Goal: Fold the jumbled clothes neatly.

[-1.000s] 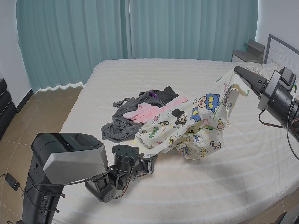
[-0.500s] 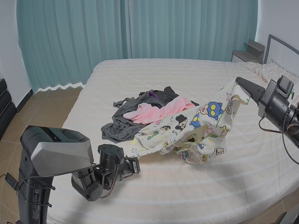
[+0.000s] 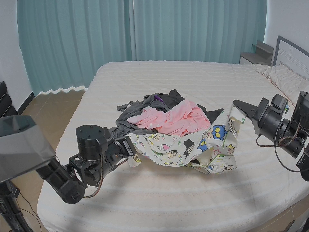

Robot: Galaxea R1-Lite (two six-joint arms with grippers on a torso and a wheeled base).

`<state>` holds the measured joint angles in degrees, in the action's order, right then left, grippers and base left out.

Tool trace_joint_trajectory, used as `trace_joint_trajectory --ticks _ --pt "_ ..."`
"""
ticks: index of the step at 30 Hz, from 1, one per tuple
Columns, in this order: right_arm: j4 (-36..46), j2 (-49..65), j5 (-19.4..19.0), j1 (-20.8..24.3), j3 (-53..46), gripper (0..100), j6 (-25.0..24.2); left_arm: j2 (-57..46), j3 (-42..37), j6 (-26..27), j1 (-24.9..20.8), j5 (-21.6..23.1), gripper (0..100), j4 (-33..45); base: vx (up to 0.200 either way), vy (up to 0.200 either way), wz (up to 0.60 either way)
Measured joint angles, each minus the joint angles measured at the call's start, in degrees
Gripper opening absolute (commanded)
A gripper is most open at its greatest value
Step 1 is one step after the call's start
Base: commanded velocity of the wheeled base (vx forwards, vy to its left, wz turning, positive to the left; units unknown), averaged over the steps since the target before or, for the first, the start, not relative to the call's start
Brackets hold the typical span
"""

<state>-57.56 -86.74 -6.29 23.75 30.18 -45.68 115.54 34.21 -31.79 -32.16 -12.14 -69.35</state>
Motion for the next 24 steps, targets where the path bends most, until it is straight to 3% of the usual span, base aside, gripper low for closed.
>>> trace_joint_trajectory --ticks 6,12,24 --pt "-0.43 -1.29 0.85 0.73 4.07 0 -1.91 -9.86 1.71 -0.89 -1.51 -2.22 0 9.36 0.000 0.000 0.00" --pt "-0.49 0.83 1.21 3.54 9.03 0 -2.46 -17.86 8.48 -1.38 -3.43 -4.72 0 20.25 0.000 0.000 0.00" --pt "2.11 0.44 0.30 9.96 7.41 0 -4.66 -21.47 11.02 -6.58 -6.45 -6.03 0 21.61 0.000 0.000 0.00"
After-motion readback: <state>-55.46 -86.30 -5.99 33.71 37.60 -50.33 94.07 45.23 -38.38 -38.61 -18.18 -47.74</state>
